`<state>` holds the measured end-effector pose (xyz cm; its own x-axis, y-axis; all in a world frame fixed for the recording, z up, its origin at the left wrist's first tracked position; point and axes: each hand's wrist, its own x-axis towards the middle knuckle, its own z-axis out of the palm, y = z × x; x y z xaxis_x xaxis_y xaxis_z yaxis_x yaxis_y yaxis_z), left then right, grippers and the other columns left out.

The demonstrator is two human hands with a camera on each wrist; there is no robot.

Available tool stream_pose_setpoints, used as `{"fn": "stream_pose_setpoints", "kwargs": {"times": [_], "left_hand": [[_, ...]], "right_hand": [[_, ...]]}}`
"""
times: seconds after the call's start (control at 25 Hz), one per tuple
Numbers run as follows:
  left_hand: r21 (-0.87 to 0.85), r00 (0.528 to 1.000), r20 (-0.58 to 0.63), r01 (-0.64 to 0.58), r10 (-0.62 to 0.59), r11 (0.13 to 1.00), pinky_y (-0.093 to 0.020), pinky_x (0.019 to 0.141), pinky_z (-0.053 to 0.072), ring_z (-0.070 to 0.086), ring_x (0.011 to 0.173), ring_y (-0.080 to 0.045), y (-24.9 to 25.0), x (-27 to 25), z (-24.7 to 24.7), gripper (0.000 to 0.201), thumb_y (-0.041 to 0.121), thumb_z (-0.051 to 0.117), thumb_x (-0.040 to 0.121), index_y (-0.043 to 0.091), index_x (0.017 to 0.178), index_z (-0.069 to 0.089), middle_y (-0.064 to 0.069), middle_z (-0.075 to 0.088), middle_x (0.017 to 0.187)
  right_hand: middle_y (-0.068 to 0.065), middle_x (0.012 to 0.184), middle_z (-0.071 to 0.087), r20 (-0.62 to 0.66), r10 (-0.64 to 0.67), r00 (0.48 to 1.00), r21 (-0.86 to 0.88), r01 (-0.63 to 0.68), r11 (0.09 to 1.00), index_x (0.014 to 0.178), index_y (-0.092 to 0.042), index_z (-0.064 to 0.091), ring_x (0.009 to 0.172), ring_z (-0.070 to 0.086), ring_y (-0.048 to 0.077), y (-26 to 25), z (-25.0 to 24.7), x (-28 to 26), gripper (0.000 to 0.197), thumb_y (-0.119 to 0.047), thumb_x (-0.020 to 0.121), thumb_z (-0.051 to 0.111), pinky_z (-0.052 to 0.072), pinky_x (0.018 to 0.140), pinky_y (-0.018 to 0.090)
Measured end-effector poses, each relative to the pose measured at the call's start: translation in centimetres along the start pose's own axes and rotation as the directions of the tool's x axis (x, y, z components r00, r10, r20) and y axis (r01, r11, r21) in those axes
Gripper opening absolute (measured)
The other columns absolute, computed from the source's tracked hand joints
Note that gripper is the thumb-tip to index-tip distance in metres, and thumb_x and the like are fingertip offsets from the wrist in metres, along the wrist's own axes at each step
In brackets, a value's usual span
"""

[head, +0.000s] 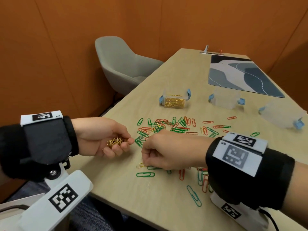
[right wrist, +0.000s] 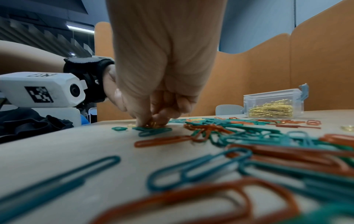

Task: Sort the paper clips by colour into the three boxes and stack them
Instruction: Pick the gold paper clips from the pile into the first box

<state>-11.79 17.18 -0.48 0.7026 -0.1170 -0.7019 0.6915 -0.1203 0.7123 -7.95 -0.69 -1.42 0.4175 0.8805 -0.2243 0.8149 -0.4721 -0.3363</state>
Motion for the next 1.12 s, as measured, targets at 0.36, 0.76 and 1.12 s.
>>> {"fn": "stream_pose_setpoints", "kwargs": {"times": [0.36, 0.76, 1.12], "left_hand": [[-0.014, 0.995, 0.069, -0.066, 0.066, 0.998, -0.016, 0.039, 0.045, 0.051, 0.046, -0.012, 1.9, 1.9, 2.4, 0.039, 0.025, 0.028, 0.1, 0.004, 0.083, 0.056, -0.007, 0.055, 0.061], [0.158, 0.992, 0.12, -0.042, 0.023, 0.987, -0.011, 0.026, 0.011, 0.021, 0.027, -0.002, 6.9, 4.4, 4.4, 0.043, 0.033, 0.04, 0.097, 0.02, 0.056, 0.036, 0.008, 0.029, 0.042], [0.291, 0.879, -0.249, -0.332, 0.406, 0.897, -0.011, 0.03, 0.021, 0.028, 0.029, -0.004, 15.1, 9.0, 3.3, 0.039, 0.026, 0.035, 0.1, 0.017, 0.063, 0.038, 0.004, 0.036, 0.045]], "right_hand": [[-0.016, 0.067, 0.052, -0.464, 0.031, 0.885, 0.166, 0.052, 0.985, 0.078, -0.025, 0.056, 0.065, 0.049, 0.0, 1.8, -1.4, -2.3, 0.013, -0.02, 0.09, 0.056, 0.037, 0.061, 0.013], [-0.015, 0.077, 0.059, -0.567, 0.335, 0.753, 0.198, -0.27, 0.942, 0.084, -0.027, 0.064, 0.07, 0.054, 0.0, 7.0, -2.3, -5.5, 0.014, -0.017, 0.087, 0.054, 0.039, 0.059, 0.01], [-0.012, 0.112, 0.053, -0.373, 0.399, 0.838, 0.058, -0.408, 0.911, 0.114, -0.032, 0.055, 0.101, 0.048, 0.006, 7.8, -1.6, -5.1, 0.025, -0.036, 0.091, 0.05, 0.041, 0.091, 0.024]]}}
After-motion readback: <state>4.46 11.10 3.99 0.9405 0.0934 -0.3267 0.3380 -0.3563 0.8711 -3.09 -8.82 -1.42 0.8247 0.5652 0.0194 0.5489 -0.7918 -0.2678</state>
